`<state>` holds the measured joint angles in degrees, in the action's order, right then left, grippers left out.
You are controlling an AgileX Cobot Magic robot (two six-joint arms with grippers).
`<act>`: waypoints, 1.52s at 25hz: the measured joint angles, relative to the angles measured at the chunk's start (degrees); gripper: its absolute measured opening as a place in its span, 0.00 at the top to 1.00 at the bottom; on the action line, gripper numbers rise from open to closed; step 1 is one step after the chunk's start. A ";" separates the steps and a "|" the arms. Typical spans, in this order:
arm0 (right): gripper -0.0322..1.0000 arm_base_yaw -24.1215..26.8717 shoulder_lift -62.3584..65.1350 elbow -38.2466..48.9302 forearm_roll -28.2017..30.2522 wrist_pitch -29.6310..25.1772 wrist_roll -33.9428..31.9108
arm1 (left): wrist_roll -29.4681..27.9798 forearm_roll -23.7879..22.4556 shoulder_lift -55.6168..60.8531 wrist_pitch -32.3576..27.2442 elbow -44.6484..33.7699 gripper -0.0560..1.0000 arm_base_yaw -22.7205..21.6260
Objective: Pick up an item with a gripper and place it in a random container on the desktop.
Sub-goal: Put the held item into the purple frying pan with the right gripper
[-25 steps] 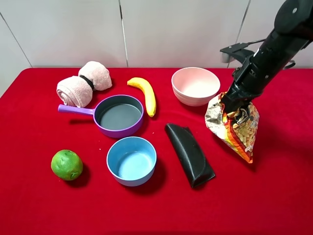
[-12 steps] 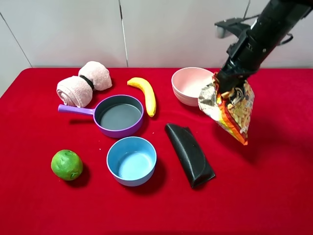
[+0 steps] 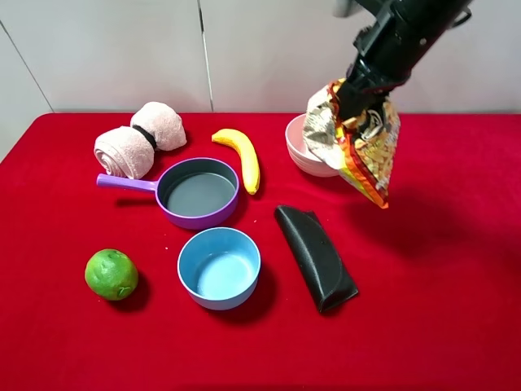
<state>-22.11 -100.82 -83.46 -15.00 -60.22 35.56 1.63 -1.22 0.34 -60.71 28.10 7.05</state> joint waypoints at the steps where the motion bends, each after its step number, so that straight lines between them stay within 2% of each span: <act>1: 0.99 -0.52 0.02 -0.48 0.00 0.05 0.00 | 0.00 0.00 0.00 0.00 0.00 0.01 0.00; 11: 0.99 -5.83 0.02 -1.26 0.07 5.60 1.99 | 0.00 0.00 0.00 0.00 0.00 0.01 0.00; 24: 0.99 -12.29 -1.72 -1.71 -1.59 17.85 2.61 | 0.00 0.00 0.00 0.00 0.00 0.01 0.00; 38: 0.99 -16.30 -10.02 -8.35 -7.30 21.05 4.44 | 0.00 0.00 0.00 0.00 0.00 0.01 0.00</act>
<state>-38.41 -110.84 -91.81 -22.29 -39.17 40.00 1.63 -1.22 0.34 -60.71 28.10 7.05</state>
